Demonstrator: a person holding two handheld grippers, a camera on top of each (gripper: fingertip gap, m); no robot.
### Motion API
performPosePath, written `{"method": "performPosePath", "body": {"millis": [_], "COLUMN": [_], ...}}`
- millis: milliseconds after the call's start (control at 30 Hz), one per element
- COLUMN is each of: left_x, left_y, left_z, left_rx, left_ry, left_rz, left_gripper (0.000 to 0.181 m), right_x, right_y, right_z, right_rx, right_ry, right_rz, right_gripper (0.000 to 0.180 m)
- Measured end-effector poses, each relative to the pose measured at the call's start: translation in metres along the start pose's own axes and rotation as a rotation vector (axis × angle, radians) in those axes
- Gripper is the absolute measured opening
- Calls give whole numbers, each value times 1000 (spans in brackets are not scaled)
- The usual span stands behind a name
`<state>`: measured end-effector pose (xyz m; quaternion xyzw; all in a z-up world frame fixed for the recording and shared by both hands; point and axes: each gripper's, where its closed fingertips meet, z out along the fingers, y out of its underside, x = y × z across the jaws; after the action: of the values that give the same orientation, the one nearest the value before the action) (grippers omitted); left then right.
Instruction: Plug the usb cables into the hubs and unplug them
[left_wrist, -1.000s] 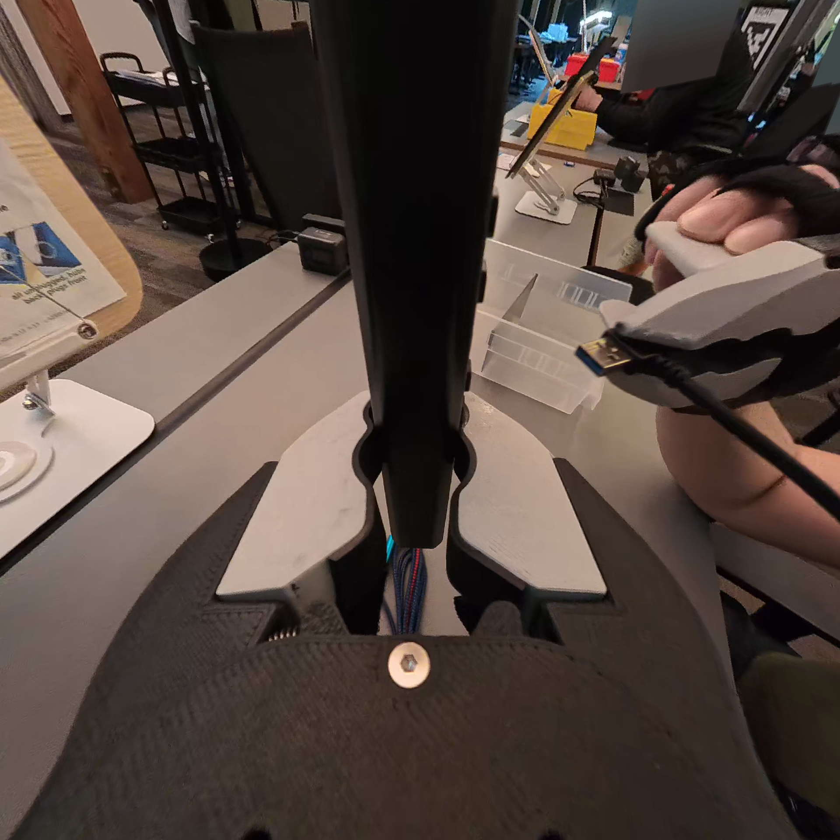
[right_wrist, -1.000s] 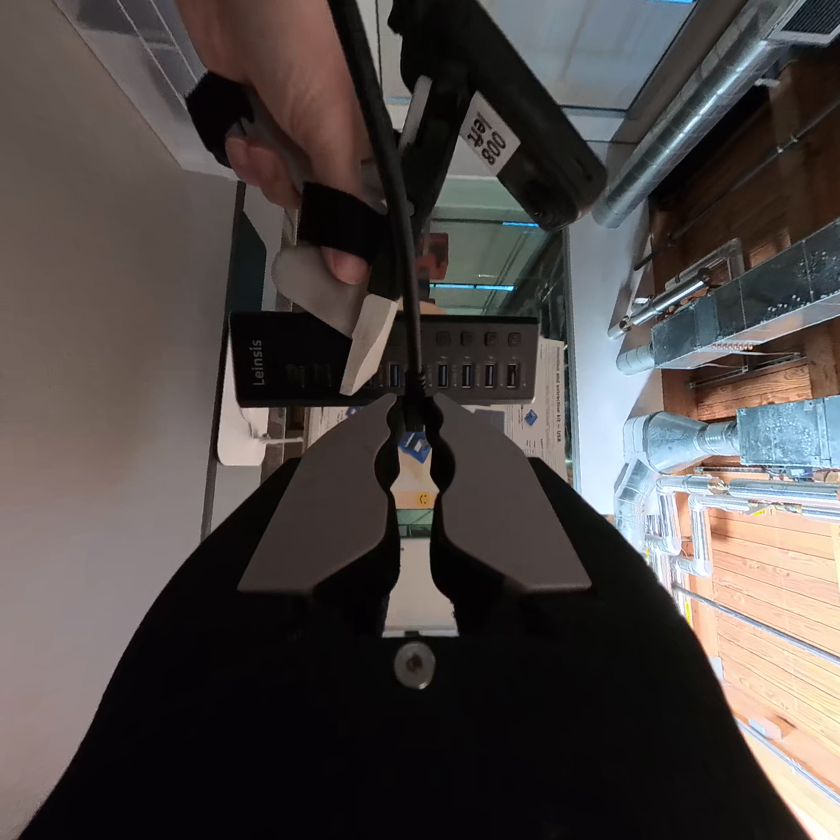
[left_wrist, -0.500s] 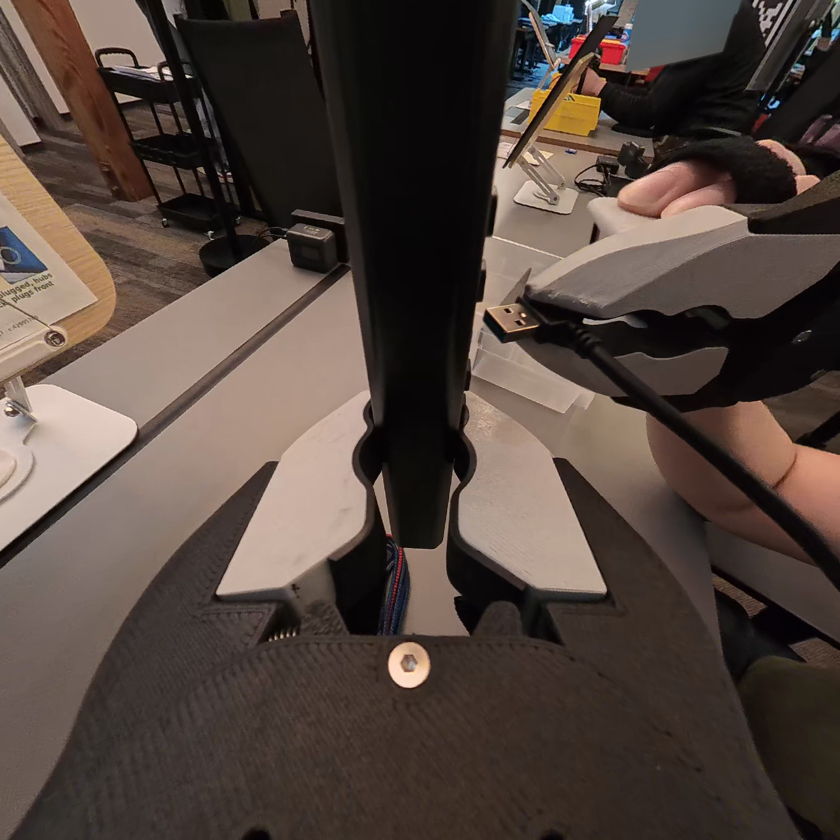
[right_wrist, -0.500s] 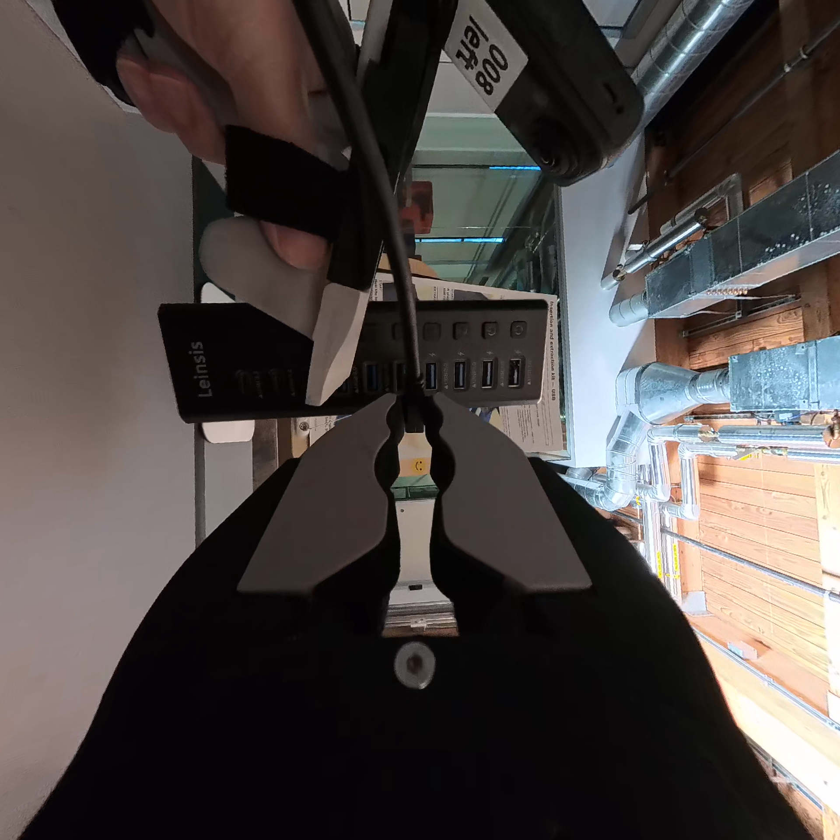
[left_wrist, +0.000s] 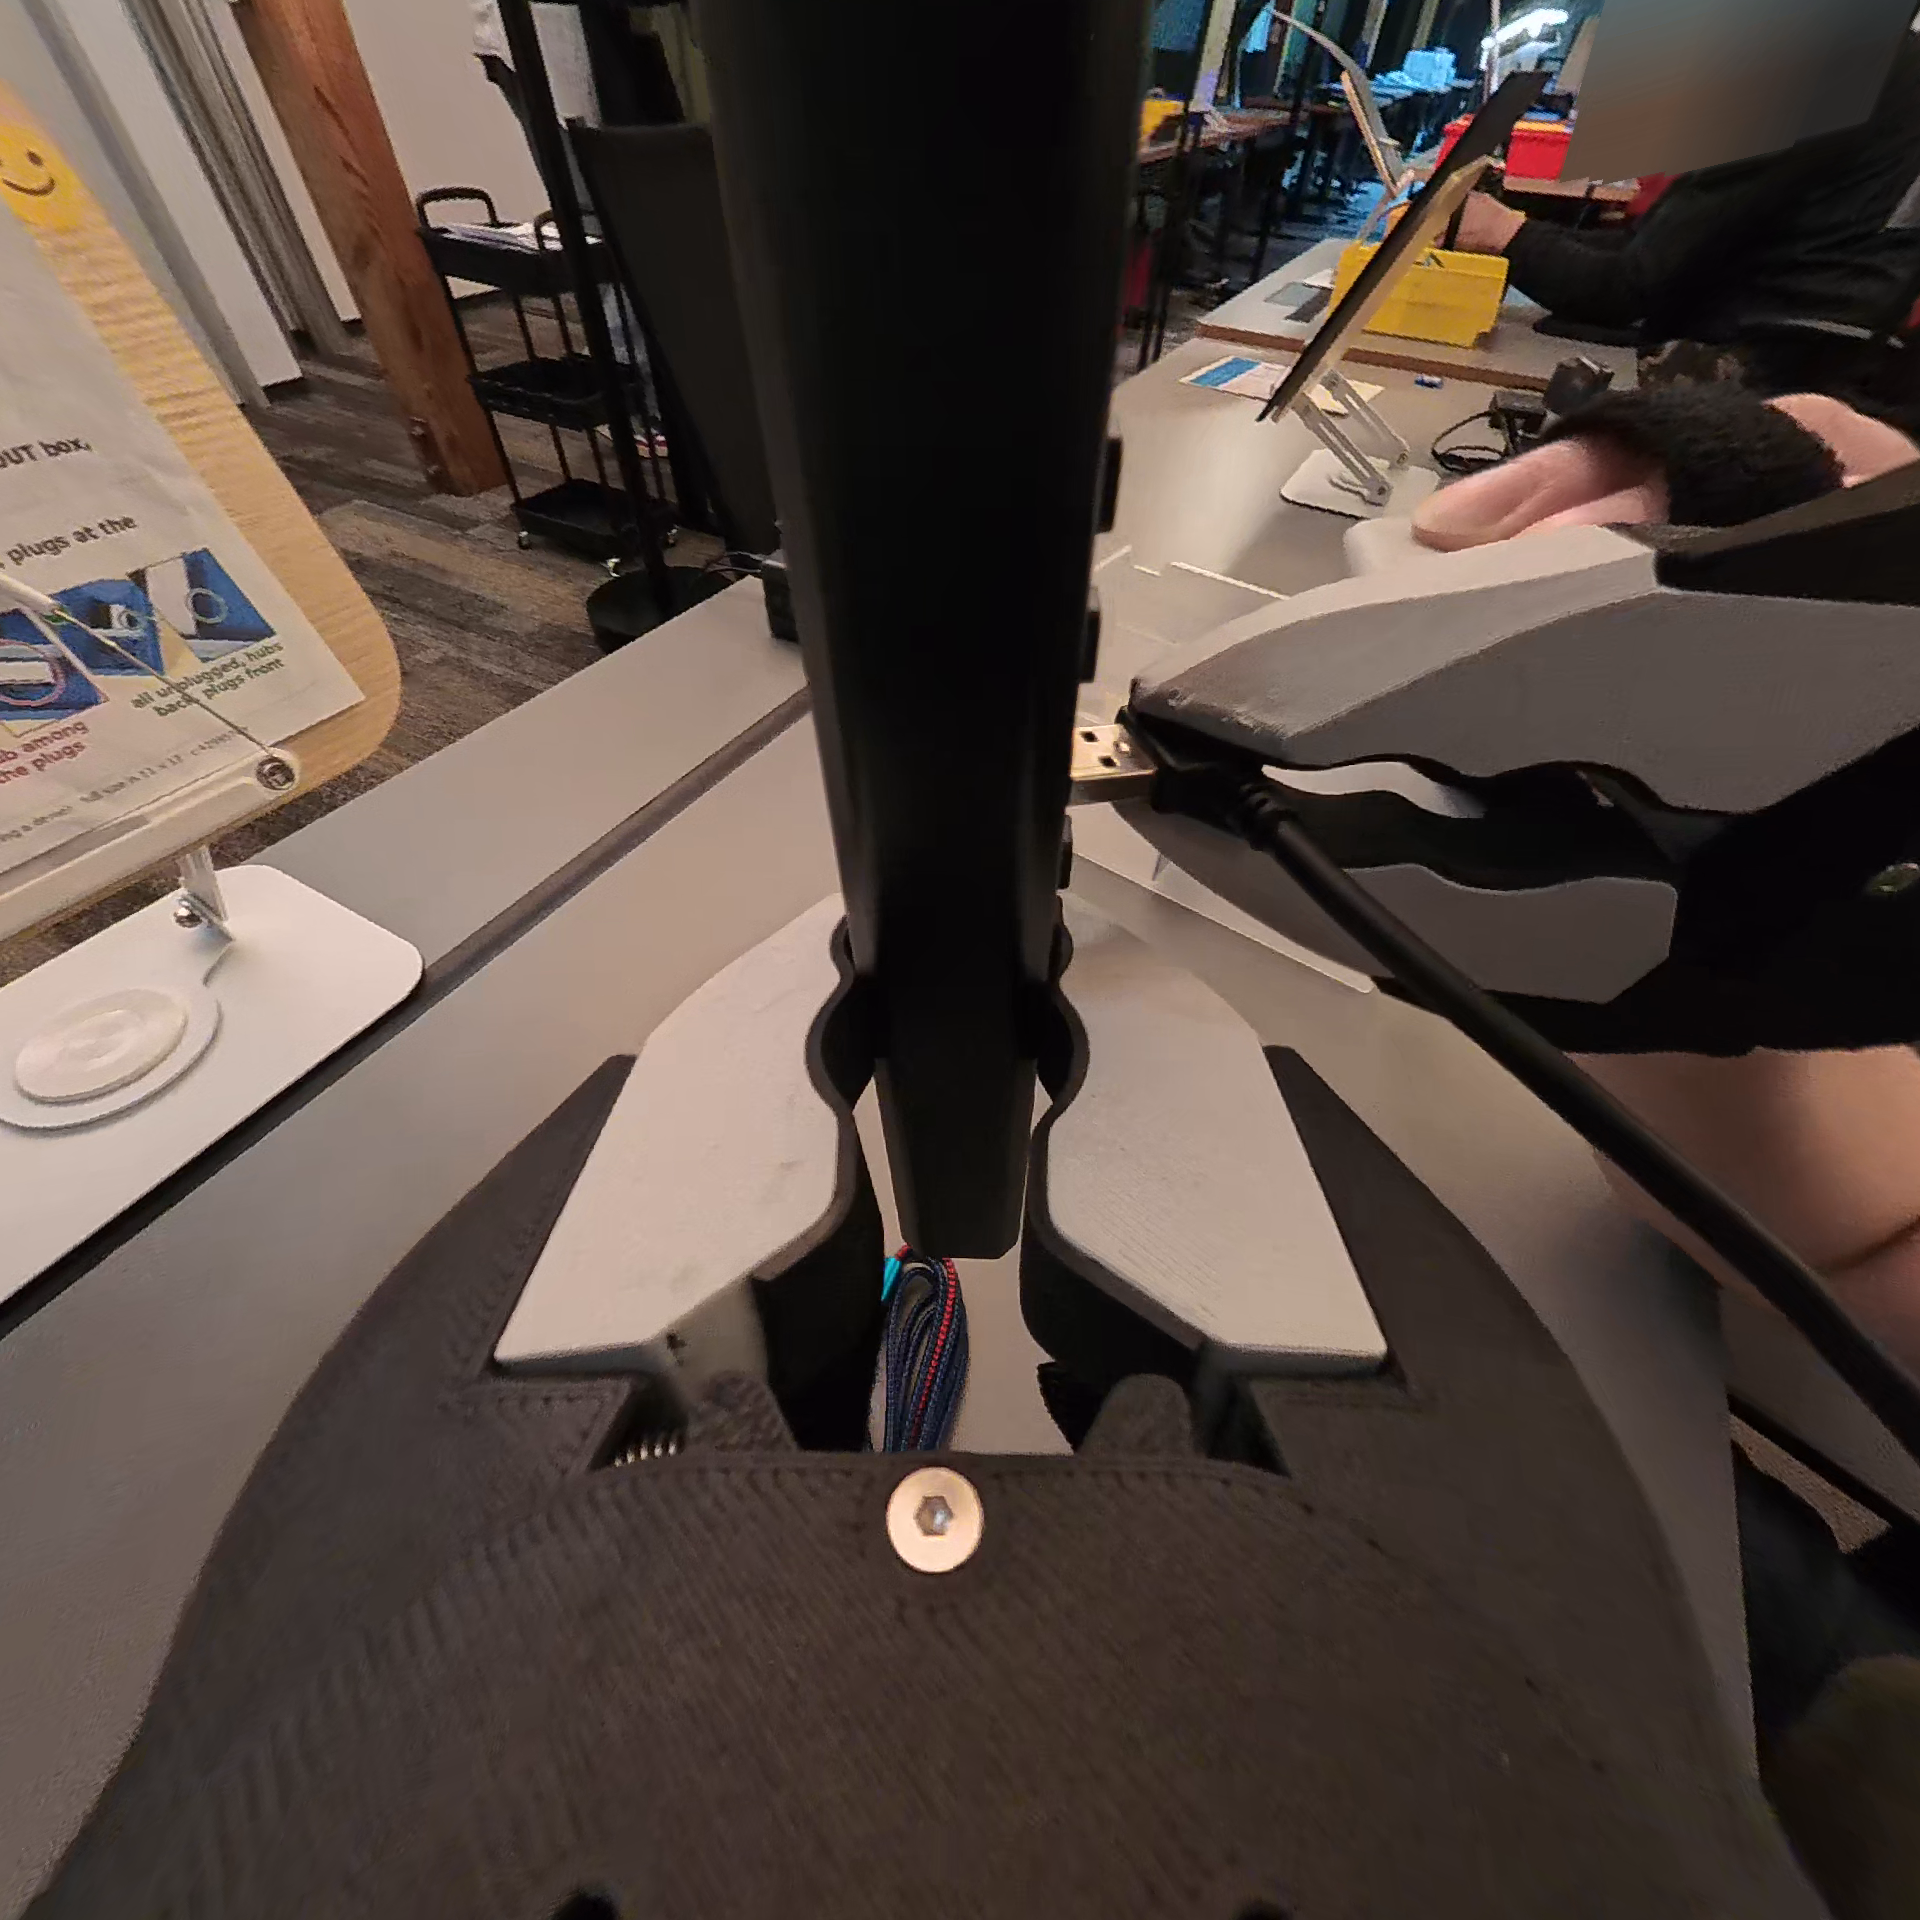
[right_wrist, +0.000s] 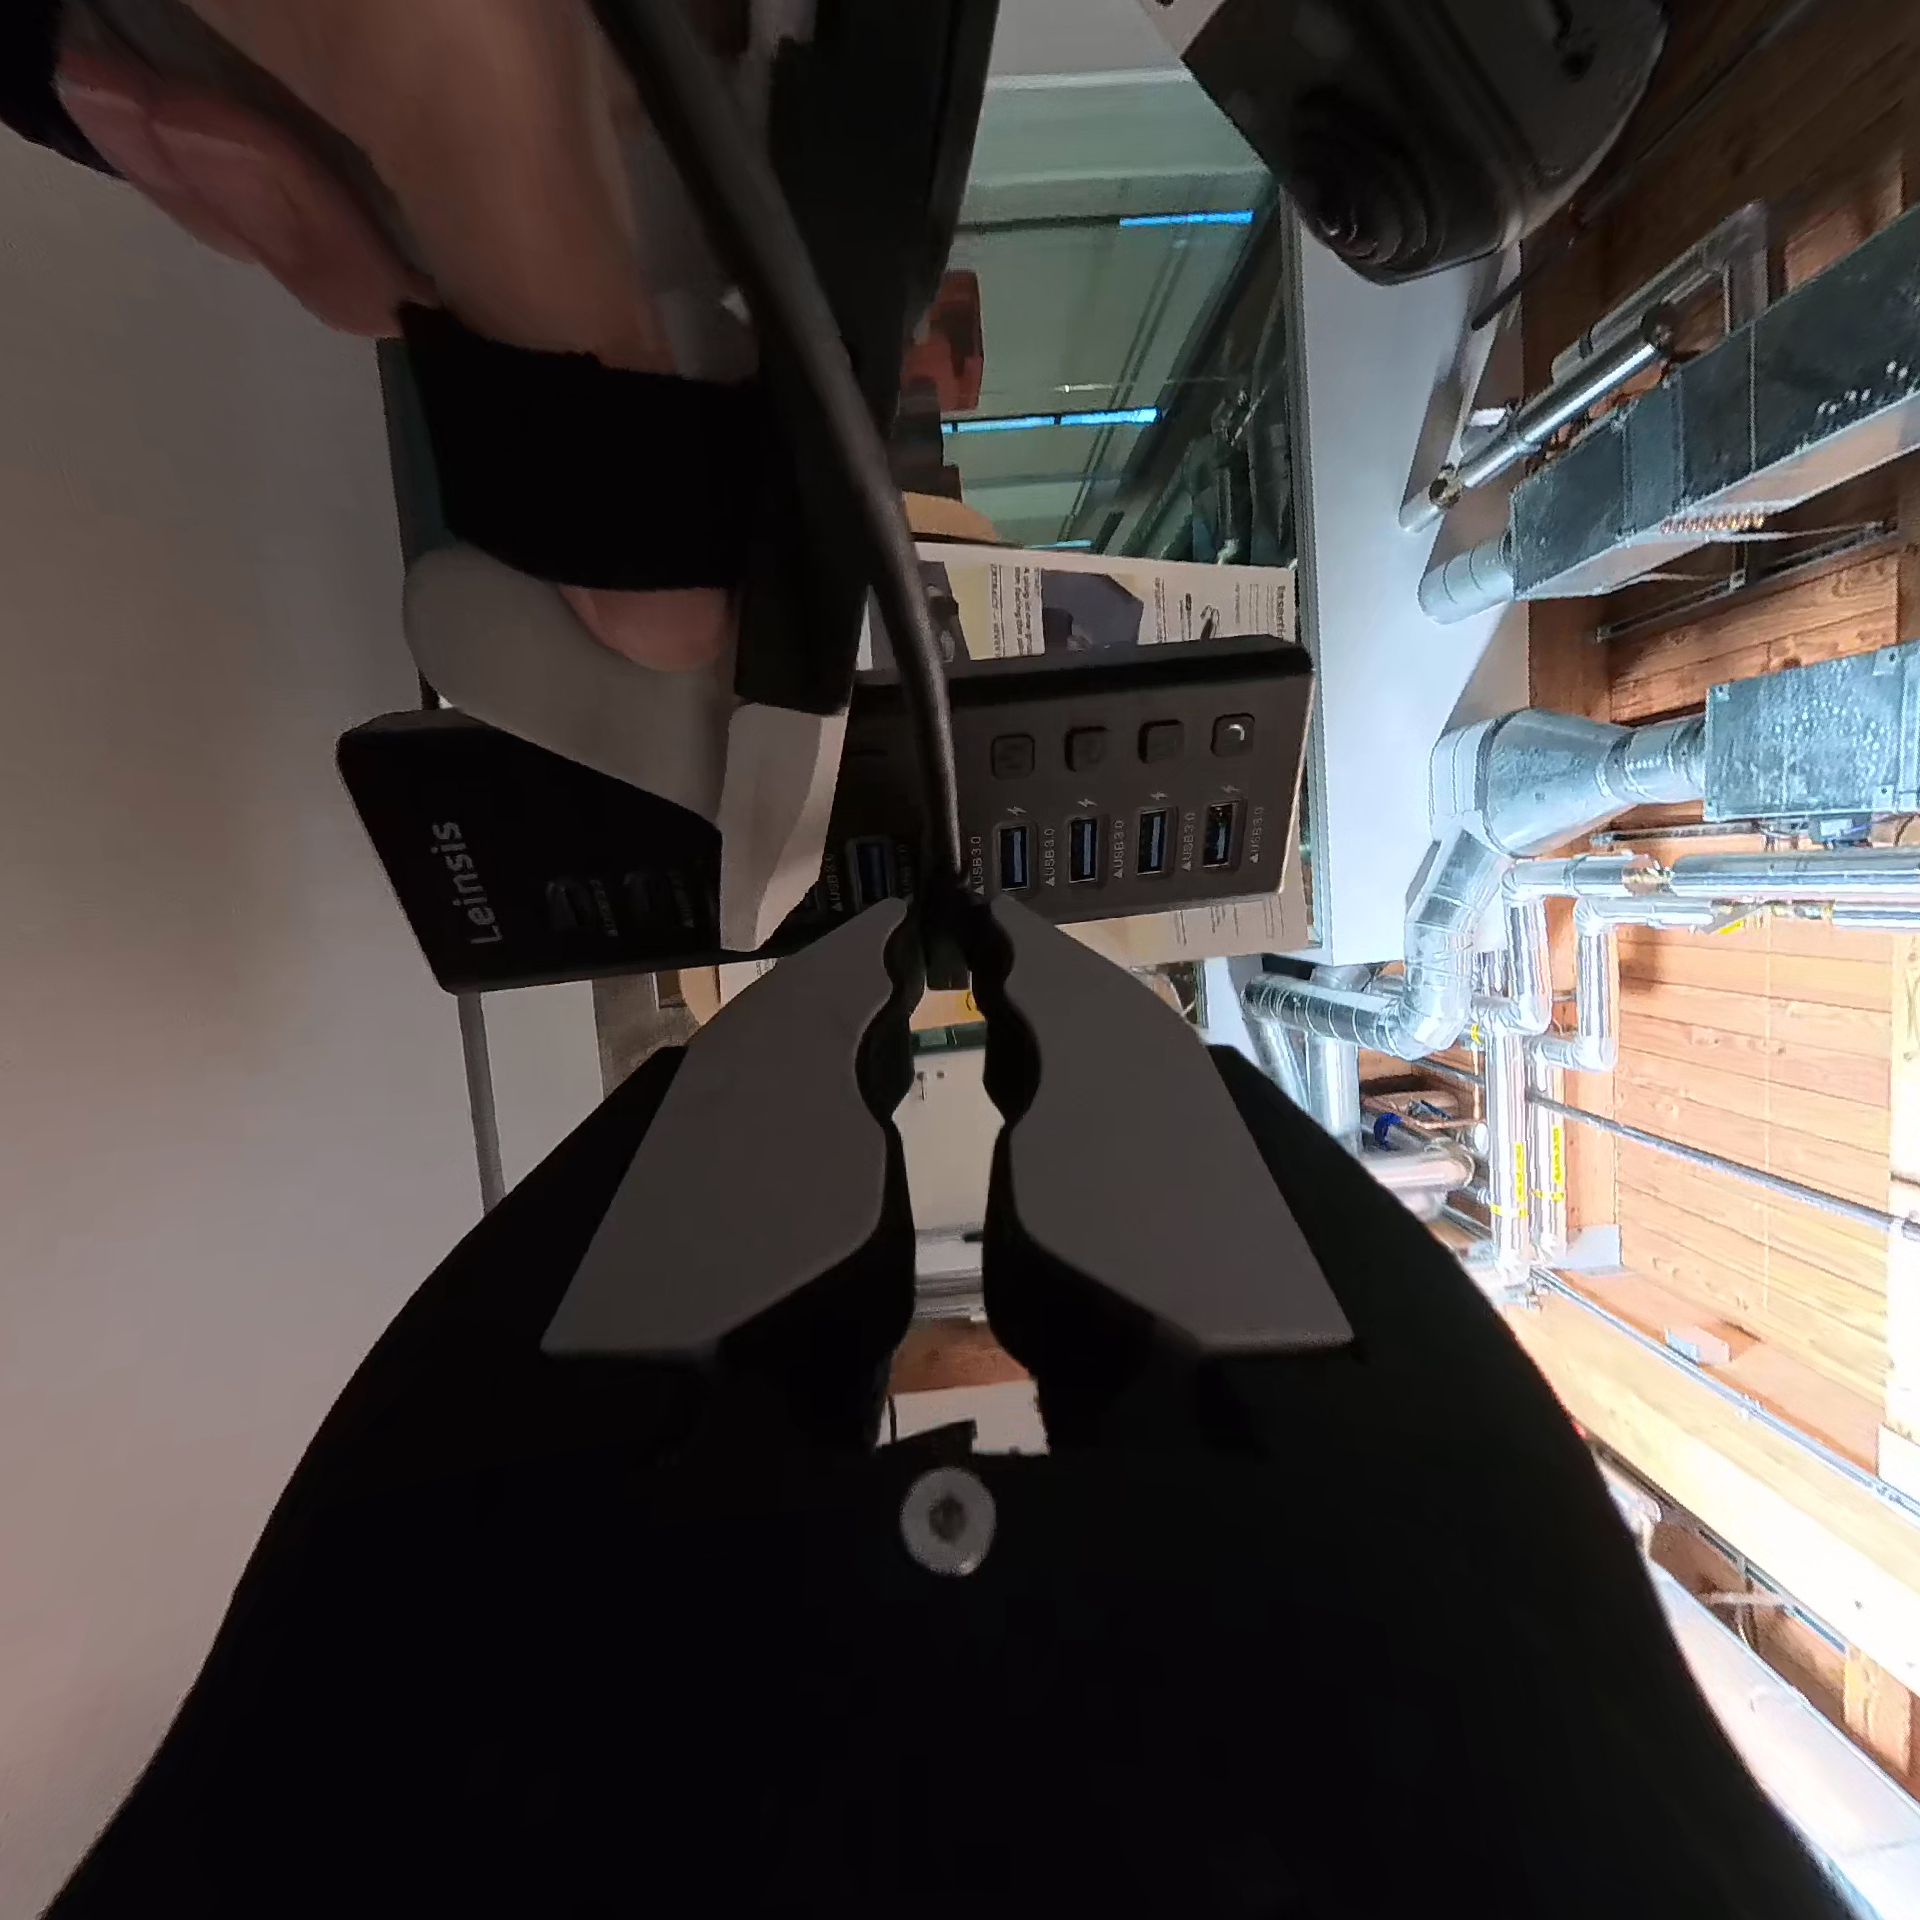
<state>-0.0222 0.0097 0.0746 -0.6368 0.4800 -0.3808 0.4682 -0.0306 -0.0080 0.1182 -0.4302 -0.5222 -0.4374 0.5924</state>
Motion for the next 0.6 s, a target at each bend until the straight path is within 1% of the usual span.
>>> {"method": "performPosePath", "body": {"millis": [433,533,600], "left_x": [-17,-17,-15], "left_y": [2,1,1], "left_z": [4,4,4], "left_rx": [0,21,17], "left_ry": [-193,-191,-164], "left_rz": [82,74,70], "left_gripper": [27,27,27], "right_x": [-6,-6,-6], "right_y": [8,9,8], "right_z": [9,10,10], "right_rx": [-116,-120,-108], "right_ry": [-8,-4,-1], "right_rz": [-3,14,-11], "right_gripper": [9,9,9]}}
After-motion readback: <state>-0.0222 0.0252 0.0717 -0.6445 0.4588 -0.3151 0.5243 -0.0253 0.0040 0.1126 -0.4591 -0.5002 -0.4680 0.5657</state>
